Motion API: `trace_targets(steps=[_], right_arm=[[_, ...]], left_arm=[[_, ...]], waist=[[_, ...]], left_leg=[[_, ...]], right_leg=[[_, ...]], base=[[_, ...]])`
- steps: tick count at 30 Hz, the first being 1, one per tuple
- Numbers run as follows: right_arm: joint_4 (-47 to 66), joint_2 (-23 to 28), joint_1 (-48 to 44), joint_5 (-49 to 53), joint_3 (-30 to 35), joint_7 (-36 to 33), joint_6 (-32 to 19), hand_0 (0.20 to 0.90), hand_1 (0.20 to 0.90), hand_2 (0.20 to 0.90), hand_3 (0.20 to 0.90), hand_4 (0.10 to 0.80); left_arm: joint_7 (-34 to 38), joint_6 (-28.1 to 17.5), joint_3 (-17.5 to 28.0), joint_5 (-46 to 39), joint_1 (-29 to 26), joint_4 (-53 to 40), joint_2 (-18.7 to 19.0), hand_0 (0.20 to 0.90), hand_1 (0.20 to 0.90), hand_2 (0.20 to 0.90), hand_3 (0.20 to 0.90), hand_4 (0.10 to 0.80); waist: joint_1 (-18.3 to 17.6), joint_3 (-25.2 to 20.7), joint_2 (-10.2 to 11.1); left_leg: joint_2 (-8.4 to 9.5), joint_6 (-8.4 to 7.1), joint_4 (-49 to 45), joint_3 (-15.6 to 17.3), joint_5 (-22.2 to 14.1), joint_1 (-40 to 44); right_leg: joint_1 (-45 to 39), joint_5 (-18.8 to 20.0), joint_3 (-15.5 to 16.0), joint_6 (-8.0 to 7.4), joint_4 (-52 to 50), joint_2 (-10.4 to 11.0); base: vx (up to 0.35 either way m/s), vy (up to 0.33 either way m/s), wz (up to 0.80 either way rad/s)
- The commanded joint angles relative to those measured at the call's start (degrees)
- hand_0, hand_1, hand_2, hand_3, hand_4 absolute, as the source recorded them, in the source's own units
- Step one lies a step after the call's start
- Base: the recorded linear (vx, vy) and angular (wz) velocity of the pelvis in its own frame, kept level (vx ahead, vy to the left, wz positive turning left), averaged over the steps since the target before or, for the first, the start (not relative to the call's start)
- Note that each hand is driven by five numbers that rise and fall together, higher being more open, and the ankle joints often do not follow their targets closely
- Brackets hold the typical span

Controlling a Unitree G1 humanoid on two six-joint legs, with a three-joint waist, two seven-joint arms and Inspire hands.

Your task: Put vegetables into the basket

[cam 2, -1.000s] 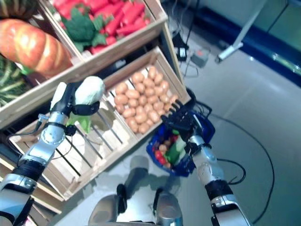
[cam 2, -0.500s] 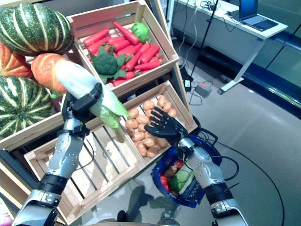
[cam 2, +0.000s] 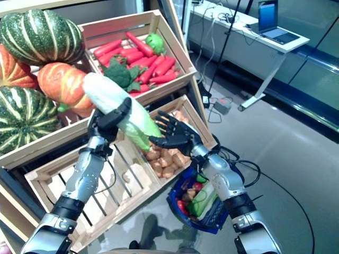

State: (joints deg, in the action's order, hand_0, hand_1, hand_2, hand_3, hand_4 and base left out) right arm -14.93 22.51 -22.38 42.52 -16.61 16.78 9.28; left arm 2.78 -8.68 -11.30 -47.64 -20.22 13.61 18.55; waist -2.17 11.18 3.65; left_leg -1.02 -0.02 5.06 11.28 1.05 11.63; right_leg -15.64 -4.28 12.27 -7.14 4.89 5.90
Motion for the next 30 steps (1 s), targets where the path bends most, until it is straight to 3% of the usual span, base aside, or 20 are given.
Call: trace_targets(steps=[1,11,30], right_arm=[[4.63,1.52,-5.35,-1.96,1.97,0.32,-4.58,0.9,0.9,0.9,0.9,0.8],[7.76,4.29,-5.35,-0.08,0.83,7.39,-2.42,0.9,0.9,0.9,0.9,0.8],[5.53,1.73,-6.35,9.33,-1.7,13.87,5.09,0.9,0.9,0.9,0.9,0.8]], left_arm=[[-5.8,-2.9,-0.96,2.66,-6.57,0.15,0.4,0.3,0.3,0.3,0.3,0.4],[-10.48,-1.89,-1.37,1.5,-7.12,2.29,2.08,0.3,0.3,0.3,0.3,0.4],[-18.65,1.43,-4.28,-2.42,-7.76,2.64,0.42,0.3,0.3,0.3,0.3,0.4]], waist=[[-0.48,-6.85,-1.3],[-1.34,-6.6,-1.39],[-1.5,-7.34,-1.14]], left_leg=[[0.33,0.0,-0.06,0.6,-6.1,2.21],[0.45,0.36,-0.06,1.5,-6.34,2.79],[0.28,0.32,-0.06,2.03,-6.65,3.49]], right_leg=[[2.61,1.61,-0.55,4.94,0.11,-3.9],[2.5,1.73,-1.86,4.74,0.11,-3.72],[2.04,1.56,-2.41,4.65,0.11,-3.74]], base=[[0.018,0.015,-0.08],[0.019,0.013,-0.06],[0.004,0.001,-0.02]])
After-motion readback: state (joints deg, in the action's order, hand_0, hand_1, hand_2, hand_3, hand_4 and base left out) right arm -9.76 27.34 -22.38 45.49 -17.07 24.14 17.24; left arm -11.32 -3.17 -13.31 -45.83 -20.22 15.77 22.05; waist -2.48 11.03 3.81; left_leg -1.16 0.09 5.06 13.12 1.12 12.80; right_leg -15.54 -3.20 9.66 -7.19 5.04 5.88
